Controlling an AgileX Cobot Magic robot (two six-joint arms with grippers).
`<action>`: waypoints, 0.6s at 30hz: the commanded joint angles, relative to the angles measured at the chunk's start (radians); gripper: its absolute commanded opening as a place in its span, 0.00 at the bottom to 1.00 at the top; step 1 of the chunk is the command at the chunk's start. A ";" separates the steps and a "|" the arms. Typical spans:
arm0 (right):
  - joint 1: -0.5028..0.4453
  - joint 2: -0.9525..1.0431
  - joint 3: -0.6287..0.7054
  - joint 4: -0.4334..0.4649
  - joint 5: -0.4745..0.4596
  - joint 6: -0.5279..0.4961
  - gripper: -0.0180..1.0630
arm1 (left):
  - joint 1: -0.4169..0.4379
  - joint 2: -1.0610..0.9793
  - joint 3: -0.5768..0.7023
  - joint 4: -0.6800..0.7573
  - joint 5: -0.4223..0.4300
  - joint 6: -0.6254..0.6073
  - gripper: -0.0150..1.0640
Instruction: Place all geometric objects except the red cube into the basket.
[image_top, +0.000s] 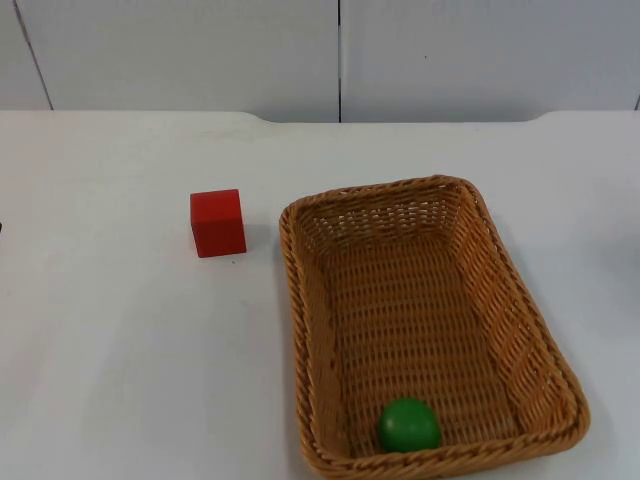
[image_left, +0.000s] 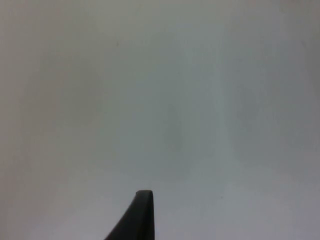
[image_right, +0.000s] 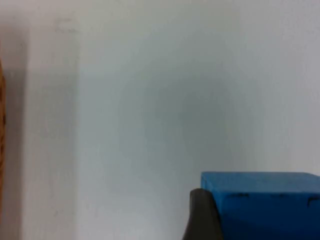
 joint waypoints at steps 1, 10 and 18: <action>-0.005 -0.020 -0.004 0.010 0.009 0.004 0.01 | 0.003 -0.007 0.005 0.005 0.001 -0.005 0.99; 0.131 0.000 -0.112 0.056 0.118 -0.008 0.01 | 0.003 -0.007 0.005 0.005 0.001 -0.005 0.99; 0.378 0.148 -0.297 0.056 0.131 -0.008 0.01 | 0.003 -0.007 0.005 0.005 0.001 -0.005 0.99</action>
